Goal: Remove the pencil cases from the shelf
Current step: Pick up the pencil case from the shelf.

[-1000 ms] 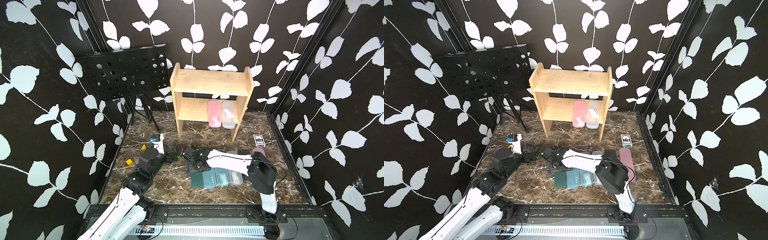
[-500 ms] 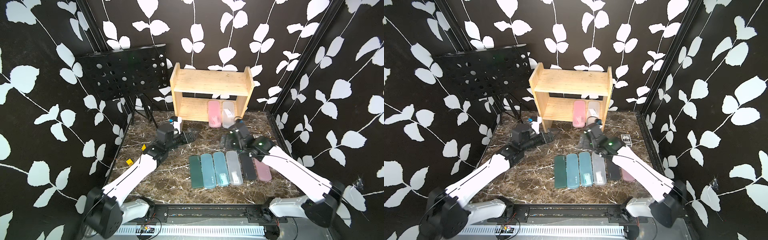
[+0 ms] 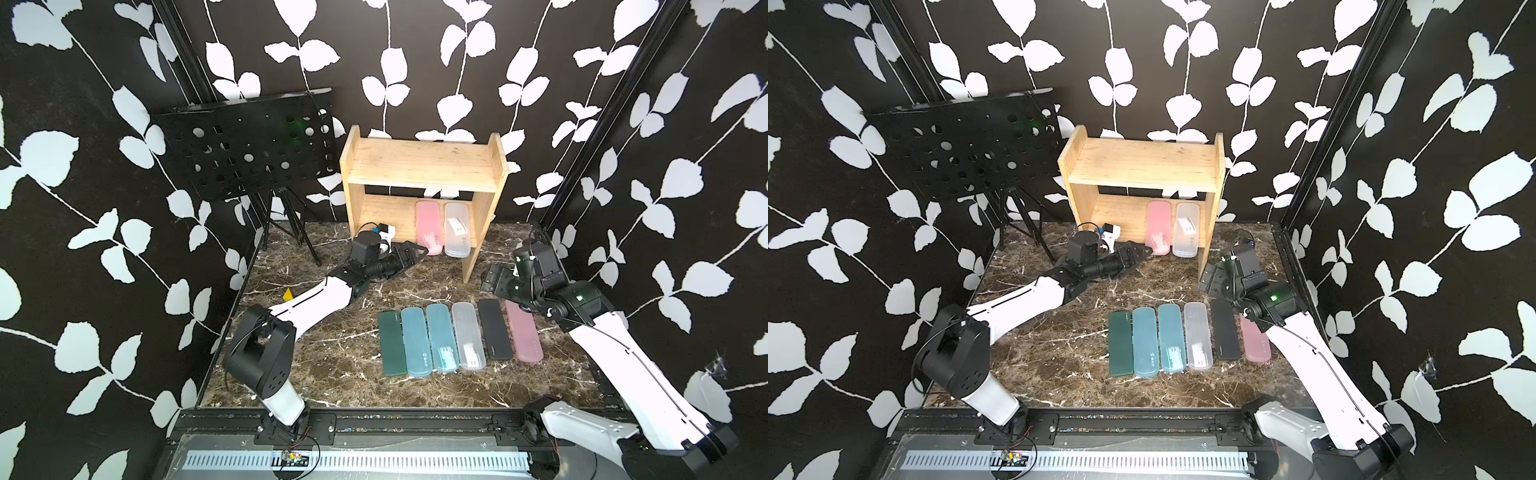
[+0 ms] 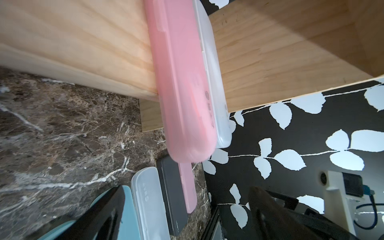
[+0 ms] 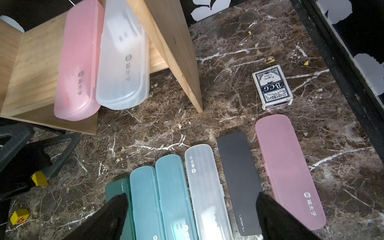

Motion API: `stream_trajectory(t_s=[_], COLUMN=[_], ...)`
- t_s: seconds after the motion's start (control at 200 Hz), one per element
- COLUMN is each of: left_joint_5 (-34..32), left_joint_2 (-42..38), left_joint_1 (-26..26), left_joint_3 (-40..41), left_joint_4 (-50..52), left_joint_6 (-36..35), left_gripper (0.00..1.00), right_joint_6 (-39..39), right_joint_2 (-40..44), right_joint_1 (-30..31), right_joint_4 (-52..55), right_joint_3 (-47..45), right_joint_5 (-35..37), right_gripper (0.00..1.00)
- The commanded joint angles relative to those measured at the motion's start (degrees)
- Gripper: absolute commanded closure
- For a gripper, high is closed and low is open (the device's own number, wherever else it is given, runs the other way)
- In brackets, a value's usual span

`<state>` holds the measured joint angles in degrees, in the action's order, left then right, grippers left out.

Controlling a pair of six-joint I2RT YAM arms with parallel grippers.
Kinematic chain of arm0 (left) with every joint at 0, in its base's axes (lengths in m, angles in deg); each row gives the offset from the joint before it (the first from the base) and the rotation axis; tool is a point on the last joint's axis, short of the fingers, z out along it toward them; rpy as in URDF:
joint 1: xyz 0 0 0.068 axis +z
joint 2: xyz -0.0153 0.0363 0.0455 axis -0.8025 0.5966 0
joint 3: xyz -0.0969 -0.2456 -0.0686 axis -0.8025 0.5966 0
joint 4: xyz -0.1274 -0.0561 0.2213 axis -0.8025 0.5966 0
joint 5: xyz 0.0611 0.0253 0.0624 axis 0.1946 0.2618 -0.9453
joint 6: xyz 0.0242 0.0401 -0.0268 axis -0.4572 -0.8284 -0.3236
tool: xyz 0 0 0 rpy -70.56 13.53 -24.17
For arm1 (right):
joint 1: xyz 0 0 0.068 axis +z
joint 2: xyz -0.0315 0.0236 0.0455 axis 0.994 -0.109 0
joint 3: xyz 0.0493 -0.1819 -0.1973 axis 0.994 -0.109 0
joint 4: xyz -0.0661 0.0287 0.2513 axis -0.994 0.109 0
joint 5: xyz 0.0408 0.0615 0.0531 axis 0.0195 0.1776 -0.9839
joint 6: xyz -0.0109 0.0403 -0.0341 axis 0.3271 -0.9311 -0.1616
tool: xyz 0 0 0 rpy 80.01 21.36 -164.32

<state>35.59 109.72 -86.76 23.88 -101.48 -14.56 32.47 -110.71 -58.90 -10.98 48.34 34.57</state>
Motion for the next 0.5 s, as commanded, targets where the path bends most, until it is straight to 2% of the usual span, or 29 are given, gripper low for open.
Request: stream_trajectory(t_s=[0.0, 0.18, 0.315, 0.4, 0.495], left_joint_5=[-0.01, -0.42, 0.12, -0.21, -0.93], left_joint_2=[1.45, 4.83, 6.61, 6.86, 6.90], left_joint_1=[-0.36, -0.45, -0.45, -0.53, -0.54], left_joint_3=[-2.92, -5.81, -7.43, -7.84, -7.52], left_joint_4=[-6.21, -7.16, -7.69, -6.34, -5.61], left_joint_6=[3.21, 3.58, 4.26, 4.21, 4.23], left_gripper=[0.12, 0.15, 0.29, 0.31, 0.46], right_joint_6=[1.40, 2.65, 3.28, 3.41, 3.70], right_joint_2=[1.00, 1.53, 1.61, 1.61, 1.62], right_joint_1=[-0.92, -2.36, -3.52, -3.83, -4.01], right_joint_4=[0.60, 1.48, 1.91, 1.90, 1.75], right_joint_3=[-1.55, -1.15, -0.80, -0.45, -0.17], right_joint_5=[-2.27, -3.15, -3.85, -4.12, -4.14], right_gripper=[0.01, 0.01, 0.01, 0.01, 0.01])
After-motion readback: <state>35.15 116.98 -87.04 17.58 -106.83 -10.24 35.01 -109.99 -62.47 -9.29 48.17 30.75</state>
